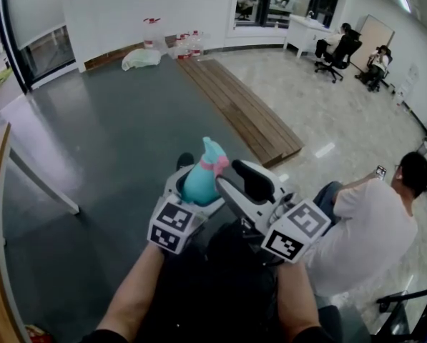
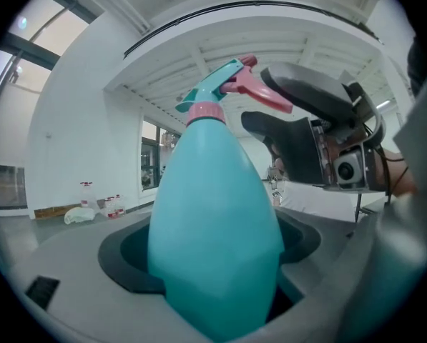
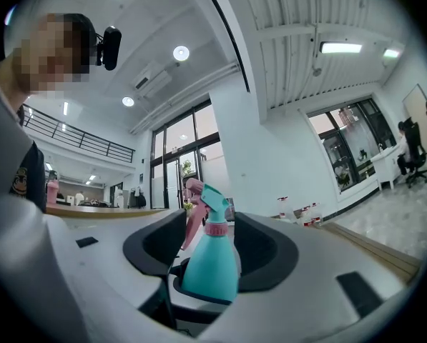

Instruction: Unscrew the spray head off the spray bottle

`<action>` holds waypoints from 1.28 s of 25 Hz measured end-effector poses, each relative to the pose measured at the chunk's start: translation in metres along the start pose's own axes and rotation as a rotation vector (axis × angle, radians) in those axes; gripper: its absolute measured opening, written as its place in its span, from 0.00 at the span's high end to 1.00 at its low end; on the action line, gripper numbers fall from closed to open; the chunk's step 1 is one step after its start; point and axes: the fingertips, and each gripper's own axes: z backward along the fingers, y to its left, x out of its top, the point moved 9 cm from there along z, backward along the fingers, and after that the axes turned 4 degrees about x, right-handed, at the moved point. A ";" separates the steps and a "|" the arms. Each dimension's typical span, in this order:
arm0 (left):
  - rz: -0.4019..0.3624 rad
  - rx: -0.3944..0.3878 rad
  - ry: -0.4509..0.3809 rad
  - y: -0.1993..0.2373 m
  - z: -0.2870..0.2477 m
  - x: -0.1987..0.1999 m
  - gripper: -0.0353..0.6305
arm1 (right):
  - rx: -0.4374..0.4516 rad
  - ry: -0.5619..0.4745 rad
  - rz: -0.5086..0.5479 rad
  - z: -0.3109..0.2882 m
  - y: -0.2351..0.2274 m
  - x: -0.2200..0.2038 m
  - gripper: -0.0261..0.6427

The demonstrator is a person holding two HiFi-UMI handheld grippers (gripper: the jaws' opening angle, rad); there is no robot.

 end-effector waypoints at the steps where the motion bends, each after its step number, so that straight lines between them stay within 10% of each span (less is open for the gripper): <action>1: 0.007 -0.004 -0.003 0.001 0.001 0.000 0.28 | -0.004 0.001 0.003 0.001 -0.001 0.000 0.65; 32: -0.001 0.053 -0.003 -0.011 -0.006 0.001 0.29 | -0.035 0.093 0.040 -0.008 -0.003 -0.009 0.74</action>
